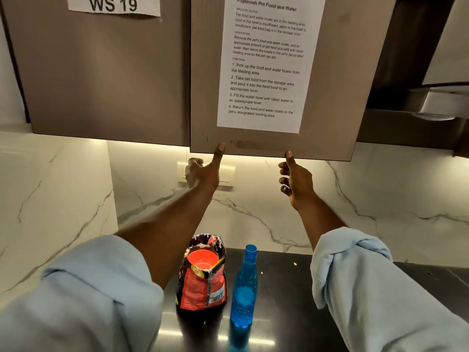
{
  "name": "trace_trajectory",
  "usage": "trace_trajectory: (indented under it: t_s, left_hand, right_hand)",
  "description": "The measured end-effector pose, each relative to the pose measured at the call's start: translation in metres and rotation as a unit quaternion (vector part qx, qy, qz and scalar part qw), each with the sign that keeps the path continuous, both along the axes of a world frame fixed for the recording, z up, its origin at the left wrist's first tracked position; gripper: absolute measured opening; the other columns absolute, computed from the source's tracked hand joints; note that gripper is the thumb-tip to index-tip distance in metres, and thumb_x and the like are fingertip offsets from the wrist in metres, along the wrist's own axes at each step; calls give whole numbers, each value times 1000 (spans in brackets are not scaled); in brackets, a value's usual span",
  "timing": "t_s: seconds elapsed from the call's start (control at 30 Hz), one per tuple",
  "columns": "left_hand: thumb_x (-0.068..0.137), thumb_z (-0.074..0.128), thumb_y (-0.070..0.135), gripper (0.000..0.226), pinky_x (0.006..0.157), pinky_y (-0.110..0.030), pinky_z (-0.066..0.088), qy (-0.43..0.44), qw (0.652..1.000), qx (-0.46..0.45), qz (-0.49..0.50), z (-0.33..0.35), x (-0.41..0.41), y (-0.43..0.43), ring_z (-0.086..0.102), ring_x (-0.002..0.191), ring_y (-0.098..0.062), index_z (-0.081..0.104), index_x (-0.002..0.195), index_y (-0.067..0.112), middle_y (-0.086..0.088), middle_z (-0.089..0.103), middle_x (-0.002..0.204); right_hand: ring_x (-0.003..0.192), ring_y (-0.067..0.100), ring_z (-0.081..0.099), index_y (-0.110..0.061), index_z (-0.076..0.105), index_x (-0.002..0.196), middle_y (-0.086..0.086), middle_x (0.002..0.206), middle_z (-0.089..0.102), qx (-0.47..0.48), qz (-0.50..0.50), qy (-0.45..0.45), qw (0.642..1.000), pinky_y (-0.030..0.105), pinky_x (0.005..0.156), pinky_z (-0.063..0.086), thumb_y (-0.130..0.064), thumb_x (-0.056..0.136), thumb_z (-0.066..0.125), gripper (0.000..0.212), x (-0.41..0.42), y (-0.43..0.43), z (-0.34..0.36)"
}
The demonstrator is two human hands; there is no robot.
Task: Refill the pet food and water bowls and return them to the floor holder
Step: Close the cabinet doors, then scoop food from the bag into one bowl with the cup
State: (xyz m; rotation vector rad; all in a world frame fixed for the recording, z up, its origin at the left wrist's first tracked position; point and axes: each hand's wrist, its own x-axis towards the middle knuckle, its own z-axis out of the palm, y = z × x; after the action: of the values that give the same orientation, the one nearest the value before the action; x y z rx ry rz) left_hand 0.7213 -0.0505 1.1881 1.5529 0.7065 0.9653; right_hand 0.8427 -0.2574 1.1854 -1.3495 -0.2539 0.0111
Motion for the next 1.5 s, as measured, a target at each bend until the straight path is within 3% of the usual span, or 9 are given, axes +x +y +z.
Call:
trace_trajectory:
  t_s: [0.17,0.37,0.5,0.63,0.77,0.93,1.13,1.3,1.5]
  left_hand:
    - [61,53,101,99,100,-46,52,29,998,-51,32,6,32,3,61,111,-29,58,115,18,-5,63,120]
    - [73,48,96,90,95,-43,54,-10,998,-48,32,-1,54,0,62,108,-28,60,112,16,-7,66,116]
    - [83,46,89,82,93,-43,55,-18,999,-10,30,0,55,-1,64,106,-27,61,111,13,-7,66,114]
    - [88,41,85,76,95,-43,53,-2,998,67,17,-10,45,12,61,107,-26,61,107,14,-5,65,114]
    - [96,43,75,61,83,-35,42,35,987,158,-3,-47,31,38,56,103,-23,58,107,17,-2,59,111]
    - [94,58,61,51,94,-41,49,146,981,129,-7,-118,6,78,54,108,-25,55,119,17,-10,53,129]
    - [88,70,57,53,87,-38,49,329,934,116,-78,-201,-31,113,59,103,-29,60,113,12,-15,61,126]
    - [82,75,63,92,103,-44,50,377,911,76,-146,-242,-47,124,54,134,-39,45,148,6,-21,51,148]
    - [92,73,38,52,94,-42,54,360,910,58,-198,-272,-45,133,63,116,-29,54,132,10,-12,61,130]
  right_hand:
    - [47,10,52,-17,73,69,-6,56,64,5,-97,-76,992,23,47,42,-55,100,65,50,4,22,1]
    - [64,22,64,-12,77,72,1,66,69,-31,-194,-151,969,37,75,52,-51,104,60,54,6,35,-5]
    - [61,10,62,-16,73,68,-7,64,67,-83,-270,-167,945,19,63,39,-52,105,57,55,5,43,-8]
    - [62,22,57,-7,62,68,3,64,62,-172,-296,-278,897,30,61,42,-39,108,54,52,-5,49,-22]
    - [62,16,55,-12,63,72,-2,67,61,-261,-199,-403,854,28,59,41,-31,103,62,37,-26,72,-49]
    - [67,15,63,-15,69,81,-3,74,69,-320,-66,-431,841,32,63,53,-26,94,69,18,-60,112,-89]
    - [108,27,71,-11,75,123,9,116,76,-562,209,-230,767,43,97,59,-16,94,72,30,-72,157,-158]
    - [132,32,60,-23,61,148,10,144,63,-637,279,-168,698,41,108,52,-12,93,68,56,-76,180,-208]
    - [133,32,59,-18,54,152,12,146,62,-650,262,-116,704,40,108,52,-25,92,76,65,-66,195,-222]
